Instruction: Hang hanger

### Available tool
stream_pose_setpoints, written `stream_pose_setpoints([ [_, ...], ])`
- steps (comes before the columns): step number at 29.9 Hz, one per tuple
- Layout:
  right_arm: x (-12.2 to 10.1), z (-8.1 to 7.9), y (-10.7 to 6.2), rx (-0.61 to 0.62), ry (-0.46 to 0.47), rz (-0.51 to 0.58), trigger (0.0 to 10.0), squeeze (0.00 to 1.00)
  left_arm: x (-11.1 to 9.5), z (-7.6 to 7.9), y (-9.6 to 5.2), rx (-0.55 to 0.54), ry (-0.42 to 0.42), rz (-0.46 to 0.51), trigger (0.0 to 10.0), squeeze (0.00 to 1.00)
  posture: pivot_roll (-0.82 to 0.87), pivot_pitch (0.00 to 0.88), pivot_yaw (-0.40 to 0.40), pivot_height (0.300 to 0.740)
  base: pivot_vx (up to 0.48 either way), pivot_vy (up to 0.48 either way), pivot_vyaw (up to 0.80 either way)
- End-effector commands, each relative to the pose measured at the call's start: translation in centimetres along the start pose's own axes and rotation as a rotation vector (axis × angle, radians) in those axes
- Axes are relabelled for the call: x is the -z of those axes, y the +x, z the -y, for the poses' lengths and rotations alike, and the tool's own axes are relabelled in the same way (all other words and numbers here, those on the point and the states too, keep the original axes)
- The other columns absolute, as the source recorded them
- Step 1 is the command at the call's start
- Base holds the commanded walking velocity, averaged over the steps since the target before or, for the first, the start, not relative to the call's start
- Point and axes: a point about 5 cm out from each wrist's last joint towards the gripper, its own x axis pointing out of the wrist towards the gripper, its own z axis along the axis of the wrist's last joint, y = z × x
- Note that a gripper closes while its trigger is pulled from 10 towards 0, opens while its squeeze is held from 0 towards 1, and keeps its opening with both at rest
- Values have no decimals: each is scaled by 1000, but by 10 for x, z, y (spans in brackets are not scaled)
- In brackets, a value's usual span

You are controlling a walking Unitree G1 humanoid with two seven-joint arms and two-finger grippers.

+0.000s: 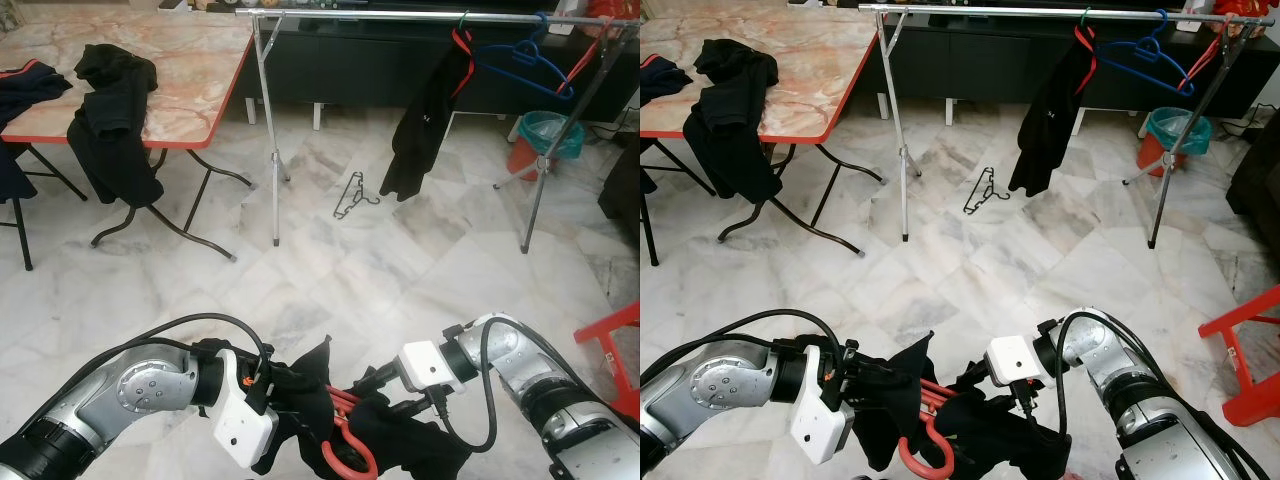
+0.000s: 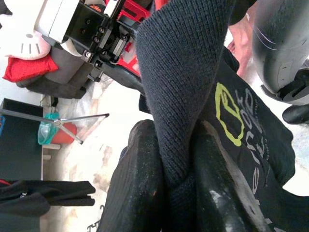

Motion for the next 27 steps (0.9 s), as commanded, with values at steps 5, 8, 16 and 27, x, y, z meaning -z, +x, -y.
stream_pose_setpoints([
  [5,0,0,-1,-20,-5,-9,0,0,-7,-11,-1,-48,31,31,10000,0,65,92,-35,740,0,0,0],
  [8,0,0,-2,-26,-2,-10,0,0,-6,-11,-1,-49,31,30,10000,0,65,92,-35,740,0,0,0],
  [16,3,-2,-4,-38,3,-38,0,0,-4,-11,-1,-50,24,22,10000,0,62,91,-36,740,0,0,0],
  [27,6,-1,-16,-32,-17,-121,0,0,10,5,-11,8,-47,-59,10000,0,53,89,-37,740,0,0,0],
])
